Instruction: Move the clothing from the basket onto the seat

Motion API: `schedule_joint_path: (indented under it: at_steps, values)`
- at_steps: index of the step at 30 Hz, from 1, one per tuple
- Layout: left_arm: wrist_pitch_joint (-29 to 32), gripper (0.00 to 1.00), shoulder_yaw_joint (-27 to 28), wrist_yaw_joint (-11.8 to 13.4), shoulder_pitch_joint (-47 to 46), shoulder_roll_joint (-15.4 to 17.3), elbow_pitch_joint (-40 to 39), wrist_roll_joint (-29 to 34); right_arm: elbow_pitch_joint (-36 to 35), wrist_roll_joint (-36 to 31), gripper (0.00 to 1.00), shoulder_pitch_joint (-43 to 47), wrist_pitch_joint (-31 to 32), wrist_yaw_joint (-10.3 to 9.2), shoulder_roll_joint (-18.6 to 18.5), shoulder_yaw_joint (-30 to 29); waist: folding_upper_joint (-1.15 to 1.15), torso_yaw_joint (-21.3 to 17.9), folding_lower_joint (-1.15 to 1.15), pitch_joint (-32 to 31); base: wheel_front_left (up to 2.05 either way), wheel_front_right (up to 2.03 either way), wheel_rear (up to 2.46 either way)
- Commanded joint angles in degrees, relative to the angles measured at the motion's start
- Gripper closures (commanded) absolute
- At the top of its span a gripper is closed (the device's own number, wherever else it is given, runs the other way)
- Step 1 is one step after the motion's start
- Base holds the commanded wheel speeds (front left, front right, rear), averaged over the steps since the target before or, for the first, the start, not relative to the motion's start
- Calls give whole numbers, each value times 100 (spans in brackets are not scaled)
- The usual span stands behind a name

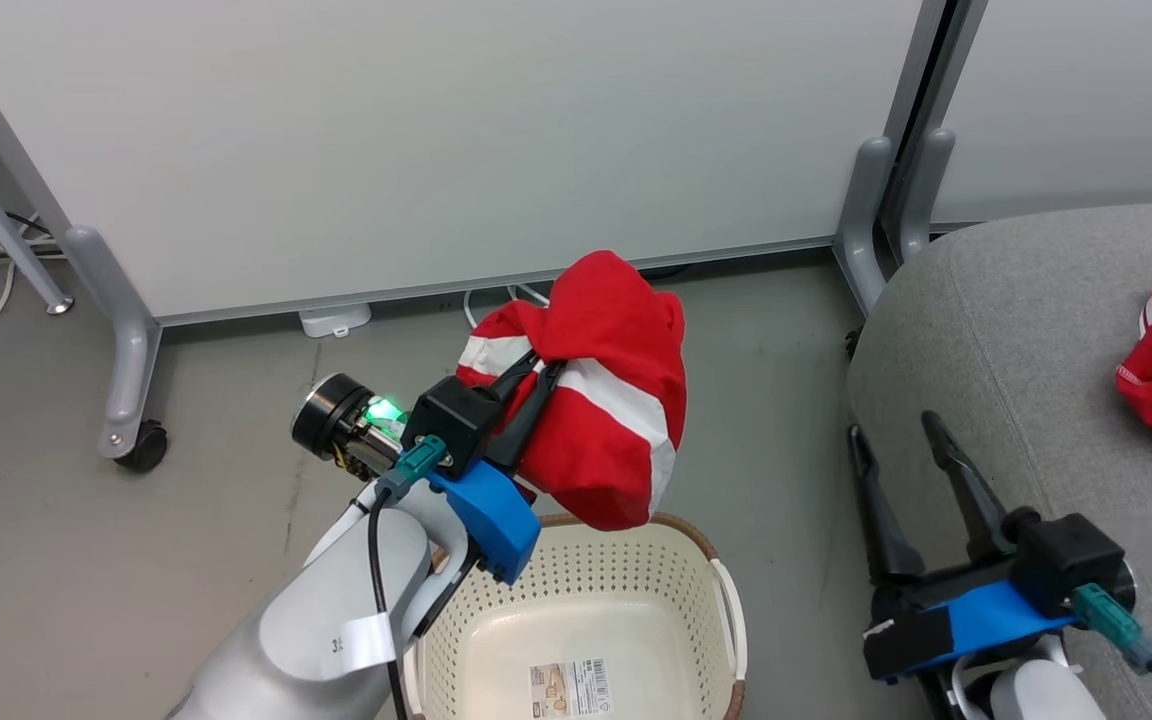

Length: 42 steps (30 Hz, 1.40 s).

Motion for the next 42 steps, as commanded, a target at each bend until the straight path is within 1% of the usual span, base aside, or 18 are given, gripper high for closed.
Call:
schedule_joint_path:
  at_steps: [1,8,12,13,15,18,22,24,27,30,37,42]
  values:
    - [-29,100,46,-13,22,6,-18,19,-15,-32,0,-59,0,1,-1,50,-1,-1,0,6,0,0,0]
    - [-29,100,81,-36,-100,-51,25,77,80,-66,0,-176,0,2,-4,812,-1,0,0,75,0,0,0]
    - [-29,100,95,-50,-175,-92,44,102,194,-66,0,-275,-1,1,-104,1343,-1,15,0,123,0,0,0]
    - [-29,100,99,-66,-204,-109,57,118,258,-69,0,-355,-1,1,-152,1606,-1,24,0,143,0,0,0]
    - [-29,100,106,-80,-246,-125,63,141,344,-94,0,-460,0,1,-214,1848,-1,34,0,166,0,0,0]
    - [-29,100,108,-87,-284,-161,74,152,473,-154,0,-617,-1,1,-275,2149,-1,53,0,193,0,0,0]
    - [-29,100,102,-102,-318,-217,86,191,697,-251,0,-882,-1,1,-297,2411,-1,87,0,231,0,0,0]
    - [-29,100,96,-115,-339,-251,87,211,812,-336,0,-1013,0,1,-296,2510,-1,106,0,253,0,0,0]
    - [-29,100,84,-132,-381,-298,87,220,930,-497,0,-1243,-1,1,-265,2508,-1,148,0,297,0,0,0]
    - [-29,100,84,-146,-409,-326,99,235,980,-694,0,-1404,-1,1,-208,2394,-1,186,0,339,0,0,0]
    - [-29,100,69,-177,-489,-413,121,262,1062,-1386,0,-1653,0,1,-139,2329,-1,246,0,421,0,0,0]
    - [-29,100,61,-186,-507,-451,128,288,1161,-1650,0,-1793,-1,1,-74,2164,-1,253,0,458,0,0,0]
